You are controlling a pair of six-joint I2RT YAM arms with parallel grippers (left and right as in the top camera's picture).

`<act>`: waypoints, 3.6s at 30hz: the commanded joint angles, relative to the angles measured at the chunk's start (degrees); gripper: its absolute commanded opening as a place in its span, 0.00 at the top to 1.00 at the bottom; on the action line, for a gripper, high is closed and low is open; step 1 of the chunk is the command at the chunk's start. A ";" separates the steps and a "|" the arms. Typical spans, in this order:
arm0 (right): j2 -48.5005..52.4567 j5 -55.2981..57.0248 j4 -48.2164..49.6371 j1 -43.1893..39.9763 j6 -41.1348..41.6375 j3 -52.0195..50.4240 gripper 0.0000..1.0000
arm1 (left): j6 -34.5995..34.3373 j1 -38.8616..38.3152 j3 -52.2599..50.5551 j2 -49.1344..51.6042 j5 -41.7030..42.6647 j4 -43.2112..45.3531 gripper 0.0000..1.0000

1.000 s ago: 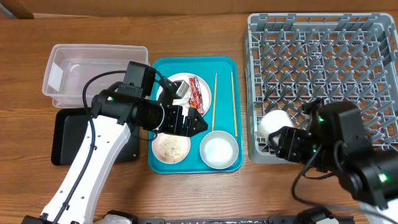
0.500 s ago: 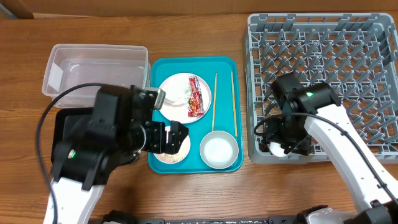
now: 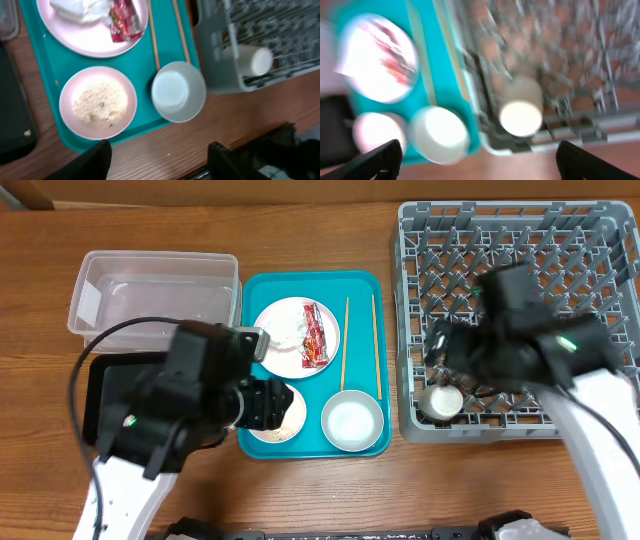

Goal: Sort waste into correct bins and load items into the dishwasher
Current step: 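Place the white cup upright in the grey rack with the right gripper, then grasp the pink rice bowl with the left gripper, carry to black tray, then tip the pink bowl over the black tray to pour out the rice, then set the empty pink bowl back on the teal tray with left gripper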

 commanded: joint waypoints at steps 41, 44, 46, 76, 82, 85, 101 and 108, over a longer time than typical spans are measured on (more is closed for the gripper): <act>-24.04 -0.24 -5.22 -0.11 0.04 4.46 0.00 | -13.20 -0.26 -2.16 20.96 -2.56 9.38 0.96; -24.04 0.13 -5.20 -0.11 0.04 4.48 0.00 | -6.60 8.66 -2.16 16.06 8.63 8.98 0.96; -24.04 0.15 -5.18 -0.11 0.04 4.48 0.00 | -1.25 15.74 -2.16 15.06 17.66 7.93 0.96; -24.04 0.11 -4.81 -0.11 0.07 4.48 0.00 | 53.86 67.04 -2.27 45.11 68.57 -18.60 0.96; -24.04 0.07 -5.05 -0.11 0.09 4.48 0.00 | 64.26 66.58 -2.19 45.31 69.42 -27.34 0.96; -24.04 0.11 -5.42 -0.11 0.07 4.48 0.00 | 70.16 66.01 -1.92 44.39 68.08 -27.54 0.96; -24.04 0.09 -5.60 -0.11 0.07 4.48 0.00 | 46.84 52.30 -0.66 27.39 43.91 -23.12 0.96; -24.04 0.11 -5.42 -0.11 0.07 4.48 0.00 | 7.48 26.99 -1.05 15.37 8.61 -8.85 0.96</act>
